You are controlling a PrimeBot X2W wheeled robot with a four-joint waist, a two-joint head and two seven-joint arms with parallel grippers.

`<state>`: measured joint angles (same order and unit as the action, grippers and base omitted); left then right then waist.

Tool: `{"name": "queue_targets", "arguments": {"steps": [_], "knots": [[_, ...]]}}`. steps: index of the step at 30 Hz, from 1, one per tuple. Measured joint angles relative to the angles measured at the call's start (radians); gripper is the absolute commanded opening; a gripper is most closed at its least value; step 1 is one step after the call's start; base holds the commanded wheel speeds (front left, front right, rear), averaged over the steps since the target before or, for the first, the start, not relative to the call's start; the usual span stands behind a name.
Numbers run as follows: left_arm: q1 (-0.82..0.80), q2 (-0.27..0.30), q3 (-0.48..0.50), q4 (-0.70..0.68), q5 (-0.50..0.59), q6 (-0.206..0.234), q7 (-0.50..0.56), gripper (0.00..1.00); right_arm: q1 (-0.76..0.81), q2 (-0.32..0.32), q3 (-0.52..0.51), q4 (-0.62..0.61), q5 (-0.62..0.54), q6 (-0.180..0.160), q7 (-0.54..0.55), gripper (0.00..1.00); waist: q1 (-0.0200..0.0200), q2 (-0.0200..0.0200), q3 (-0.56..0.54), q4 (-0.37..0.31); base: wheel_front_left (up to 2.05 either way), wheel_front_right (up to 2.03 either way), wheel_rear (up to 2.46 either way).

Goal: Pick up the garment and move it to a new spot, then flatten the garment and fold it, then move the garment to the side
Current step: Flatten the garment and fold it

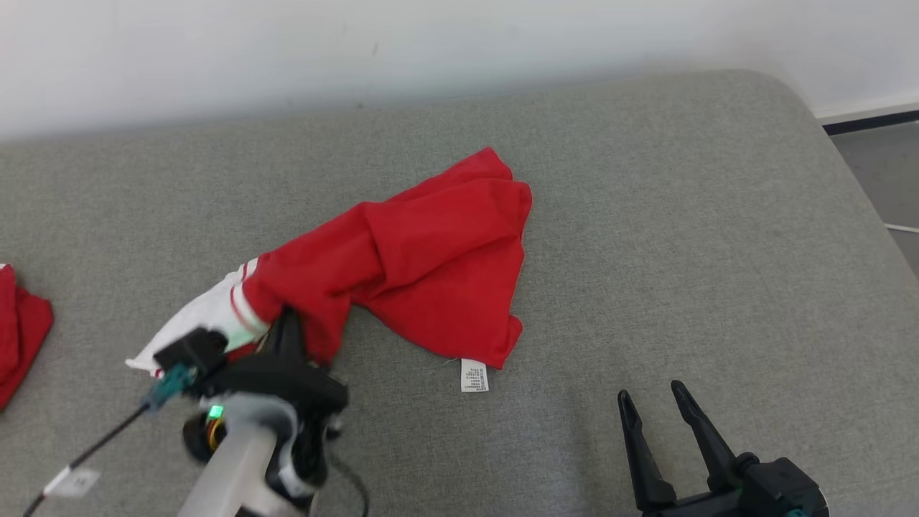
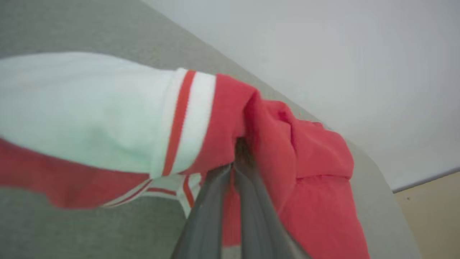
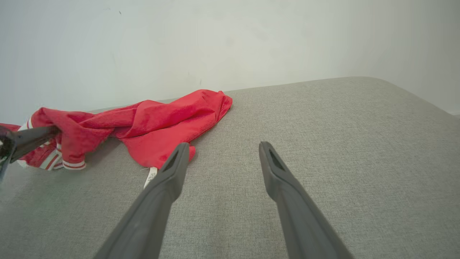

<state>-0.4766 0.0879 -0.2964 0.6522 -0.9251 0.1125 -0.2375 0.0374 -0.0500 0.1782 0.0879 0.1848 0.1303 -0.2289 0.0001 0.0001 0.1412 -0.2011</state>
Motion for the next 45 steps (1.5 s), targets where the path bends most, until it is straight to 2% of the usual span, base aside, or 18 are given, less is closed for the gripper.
{"name": "queue_targets", "arguments": {"steps": [5,10,15,19,20,23,27,31,33,35,36,37,38,39,40,41,42,45], "knots": [[-0.133,-0.027,-0.098,-0.175,0.018,-0.044,0.033,0.00,0.001,0.000,-0.007,0.007,0.007,0.000,-0.002,1.00,0.0000,0.0000,-0.004,0.014,0.00,0.00,0.00],[-0.337,-0.032,-0.244,-0.295,-0.022,-0.060,0.091,0.00,-0.012,0.000,0.024,0.022,0.018,0.000,-0.009,1.00,0.0000,0.0000,-0.012,0.014,0.00,0.00,0.00],[-0.537,-0.038,-0.393,-0.370,-0.242,-0.058,0.034,0.00,-0.029,0.000,0.056,0.042,0.039,0.000,-0.015,1.00,0.0000,0.0000,-0.015,-0.022,0.00,0.00,0.00],[-0.673,-0.038,-0.429,-0.406,-0.387,-0.049,-0.018,0.00,-0.034,0.000,0.077,0.060,0.046,0.000,-0.019,1.00,0.0000,0.0000,-0.015,-0.060,0.00,0.00,0.00],[-0.699,-0.038,-0.428,-0.409,-0.405,-0.044,-0.022,0.00,-0.034,0.000,0.077,0.063,0.048,0.000,-0.020,1.00,0.0000,0.0000,-0.014,-0.070,0.00,0.00,0.00],[-0.731,-0.041,-0.343,-0.425,-0.429,-0.030,-0.025,0.00,-0.034,0.000,0.072,0.066,0.053,0.000,-0.027,1.00,-0.0001,-0.0001,-0.008,-0.090,0.00,0.00,0.00],[-0.668,-0.040,-0.245,-0.396,-0.398,0.006,-0.025,0.00,-0.039,0.000,0.066,0.062,0.062,0.000,-0.028,1.00,0.0000,0.0000,0.008,-0.088,0.00,0.00,0.00],[-0.531,-0.038,-0.179,-0.206,-0.251,0.063,-0.025,0.00,-0.052,0.000,0.077,0.059,0.060,0.000,-0.030,1.00,-0.0001,-0.0001,0.024,-0.060,0.00,0.00,0.00],[-0.435,-0.006,-0.119,-0.039,-0.191,0.084,-0.025,0.00,-0.061,0.000,0.090,0.059,0.053,0.000,-0.031,1.00,0.0000,0.0000,0.040,-0.040,0.00,0.00,0.00],[-0.401,0.023,-0.076,0.047,-0.168,0.080,-0.025,0.00,-0.067,0.000,0.104,0.059,0.048,0.000,-0.032,1.00,0.0000,0.0000,0.052,-0.033,0.00,0.00,0.00],[-0.397,0.035,-0.056,0.077,-0.145,0.080,-0.025,0.10,-0.072,0.000,0.112,0.058,0.044,0.000,-0.032,1.00,0.0000,0.0000,0.058,-0.030,0.00,0.00,0.00],[-0.397,0.043,-0.036,0.100,-0.124,0.071,-0.025,0.10,-0.076,0.001,0.116,0.057,0.042,0.000,-0.032,1.00,0.0001,0.0000,0.064,-0.027,0.00,0.00,0.00],[-0.397,0.047,-0.013,0.122,-0.110,0.071,-0.025,0.04,-0.078,0.001,0.118,0.056,0.041,0.000,-0.032,1.00,0.0000,0.0000,0.069,-0.025,0.00,0.00,0.00],[-0.396,0.049,0.007,0.139,-0.091,0.070,-0.025,0.03,-0.079,0.000,0.119,0.055,0.040,0.000,-0.032,1.00,0.0000,0.0000,0.074,-0.023,0.00,0.00,0.00],[-0.395,0.052,0.022,0.148,-0.063,0.062,-0.025,0.22,-0.079,0.000,0.119,0.054,0.038,0.000,-0.033,1.00,0.0000,0.0000,0.079,-0.021,0.00,0.00,0.00],[-0.394,0.053,0.035,0.161,-0.039,0.062,-0.025,0.79,-0.079,0.000,0.119,0.054,0.036,0.000,-0.033,1.00,0.0000,0.0000,0.082,-0.019,0.00,0.00,0.00],[-0.390,0.047,0.036,0.182,-0.026,0.053,-0.025,1.00,-0.079,0.000,0.115,0.053,0.035,0.000,-0.033,1.00,0.0001,0.0000,0.084,-0.015,0.00,0.00,0.00],[-0.359,0.030,-0.015,0.275,0.010,0.021,-0.013,1.00,-0.077,0.000,0.107,0.050,0.031,0.000,-0.030,1.00,0.0000,0.0000,0.085,-0.001,0.00,0.00,0.00]]}}
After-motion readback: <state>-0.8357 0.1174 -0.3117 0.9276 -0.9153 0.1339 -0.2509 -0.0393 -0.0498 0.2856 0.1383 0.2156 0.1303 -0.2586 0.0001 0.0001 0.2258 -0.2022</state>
